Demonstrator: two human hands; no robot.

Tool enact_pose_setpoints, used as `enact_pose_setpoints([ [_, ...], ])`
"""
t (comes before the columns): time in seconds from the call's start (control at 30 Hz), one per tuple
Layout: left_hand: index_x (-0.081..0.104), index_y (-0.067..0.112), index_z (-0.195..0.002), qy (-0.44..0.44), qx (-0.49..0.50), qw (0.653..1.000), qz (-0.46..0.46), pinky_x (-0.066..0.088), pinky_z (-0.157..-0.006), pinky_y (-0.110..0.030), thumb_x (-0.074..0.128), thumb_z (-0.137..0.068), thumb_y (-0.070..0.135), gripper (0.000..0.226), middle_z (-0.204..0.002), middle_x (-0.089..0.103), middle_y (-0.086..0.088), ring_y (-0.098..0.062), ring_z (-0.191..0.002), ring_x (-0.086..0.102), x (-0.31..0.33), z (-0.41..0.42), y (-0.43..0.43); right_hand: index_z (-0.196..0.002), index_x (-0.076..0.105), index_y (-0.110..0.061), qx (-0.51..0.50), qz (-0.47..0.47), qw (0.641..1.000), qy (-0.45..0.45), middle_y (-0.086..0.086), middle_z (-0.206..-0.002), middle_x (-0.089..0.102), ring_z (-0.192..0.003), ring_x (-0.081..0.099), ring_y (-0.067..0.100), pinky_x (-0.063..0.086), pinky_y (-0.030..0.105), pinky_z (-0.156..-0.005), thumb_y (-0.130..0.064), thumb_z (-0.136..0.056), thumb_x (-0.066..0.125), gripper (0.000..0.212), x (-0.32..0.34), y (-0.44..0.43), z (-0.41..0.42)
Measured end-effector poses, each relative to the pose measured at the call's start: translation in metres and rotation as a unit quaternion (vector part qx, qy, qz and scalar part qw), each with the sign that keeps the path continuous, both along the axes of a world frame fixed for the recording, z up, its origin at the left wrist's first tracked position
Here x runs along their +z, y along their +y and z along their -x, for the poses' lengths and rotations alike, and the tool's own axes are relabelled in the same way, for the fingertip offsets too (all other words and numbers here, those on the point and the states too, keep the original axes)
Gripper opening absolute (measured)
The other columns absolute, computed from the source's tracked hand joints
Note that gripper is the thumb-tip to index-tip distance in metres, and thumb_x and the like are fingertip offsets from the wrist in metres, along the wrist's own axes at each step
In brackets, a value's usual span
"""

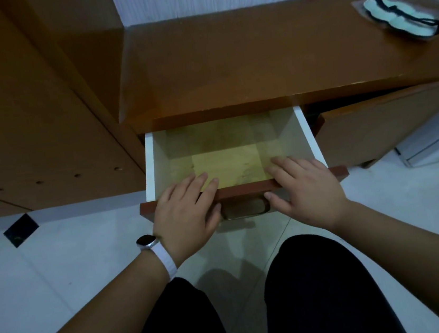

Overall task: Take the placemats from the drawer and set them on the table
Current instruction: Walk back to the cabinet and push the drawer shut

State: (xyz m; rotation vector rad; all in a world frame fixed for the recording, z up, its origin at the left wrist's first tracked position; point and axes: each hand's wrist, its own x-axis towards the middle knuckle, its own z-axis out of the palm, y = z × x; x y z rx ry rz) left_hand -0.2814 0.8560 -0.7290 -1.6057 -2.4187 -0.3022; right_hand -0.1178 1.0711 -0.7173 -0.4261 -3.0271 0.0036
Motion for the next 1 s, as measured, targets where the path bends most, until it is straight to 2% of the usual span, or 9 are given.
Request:
enact_pose_setpoints([
  [0.23, 0.062, 0.015, -0.126, 0.034, 0.022, 0.999, -0.004, 0.038, -0.101, -0.051, 0.058, -0.089, 0.039, 0.044, -0.129, 0.062, -0.011, -0.032, -0.12, 0.055, -0.002, 0.01, 0.01, -0.126, 0.062, -0.013, -0.004, -0.02, 0.999, 0.024, 0.01, -0.132, 0.06, -0.118, 0.056, 0.029, 0.042, 0.042, -0.096, -0.054, -0.09, 0.051, 0.055, 0.0, 0.011, 0.014],
  [0.33, 0.057, 0.017, -0.132, 0.049, 0.039, 0.998, 0.008, 0.033, -0.105, -0.054, 0.055, -0.092, 0.041, 0.047, -0.135, 0.059, -0.012, -0.032, -0.125, 0.051, -0.005, 0.015, 0.013, -0.132, 0.058, -0.013, -0.01, -0.023, 0.999, 0.036, 0.011, -0.138, 0.056, -0.127, 0.051, 0.029, 0.039, 0.046, -0.105, -0.055, -0.09, 0.051, 0.06, 0.0, 0.016, 0.021],
  [0.43, 0.051, 0.019, -0.139, 0.048, 0.057, 0.997, 0.02, 0.031, -0.107, -0.055, 0.05, -0.095, 0.04, 0.05, -0.143, 0.052, -0.012, -0.033, -0.133, 0.046, -0.008, 0.021, 0.019, -0.138, 0.053, -0.015, -0.016, -0.029, 0.999, 0.034, 0.011, -0.145, 0.05, -0.135, 0.044, 0.028, 0.033, 0.048, -0.112, -0.058, -0.091, 0.047, 0.064, 0.0, 0.02, 0.029],
  [0.6, 0.045, 0.018, -0.144, 0.035, 0.086, 0.995, 0.033, 0.033, -0.107, -0.054, 0.047, -0.095, 0.037, 0.053, -0.146, 0.049, -0.013, -0.033, -0.135, 0.043, -0.01, 0.035, 0.031, -0.147, 0.041, -0.019, -0.028, -0.035, 0.999, 0.012, 0.01, -0.155, 0.037, -0.145, 0.031, 0.027, 0.022, 0.05, -0.119, -0.062, -0.093, 0.038, 0.069, 0.003, 0.031, 0.048],
  [0.77, 0.038, 0.018, -0.147, 0.047, 0.088, 0.995, 0.03, 0.033, -0.108, -0.056, 0.059, -0.091, 0.029, 0.06, -0.148, 0.045, -0.015, -0.035, -0.137, 0.04, -0.015, 0.046, 0.04, -0.153, 0.027, -0.024, -0.046, -0.033, 0.998, 0.02, 0.009, -0.163, 0.018, -0.151, 0.011, 0.026, -0.002, 0.047, -0.12, -0.068, -0.091, 0.033, 0.077, 0.006, 0.044, 0.063],
  [0.9, 0.035, 0.019, -0.146, 0.073, 0.078, 0.994, 0.027, 0.032, -0.108, -0.059, 0.068, -0.086, 0.028, 0.069, -0.15, 0.042, -0.016, -0.036, -0.139, 0.036, -0.018, 0.058, 0.046, -0.156, 0.015, -0.025, -0.037, -0.027, 0.999, 0.029, 0.006, -0.165, 0.005, -0.152, -0.001, 0.026, -0.007, 0.049, -0.119, -0.076, -0.088, 0.022, 0.085, 0.016, 0.053, 0.075],
  [1.0, 0.034, 0.02, -0.146, 0.081, 0.085, 0.993, 0.027, 0.03, -0.108, -0.059, 0.07, -0.085, 0.029, 0.071, -0.151, 0.041, -0.016, -0.036, -0.14, 0.035, -0.017, 0.064, 0.052, -0.157, 0.01, -0.023, -0.031, -0.025, 0.999, 0.027, 0.004, -0.166, 0.003, -0.152, -0.004, 0.023, -0.008, 0.048, -0.119, -0.081, -0.086, 0.024, 0.092, 0.021, 0.064, 0.083],
])
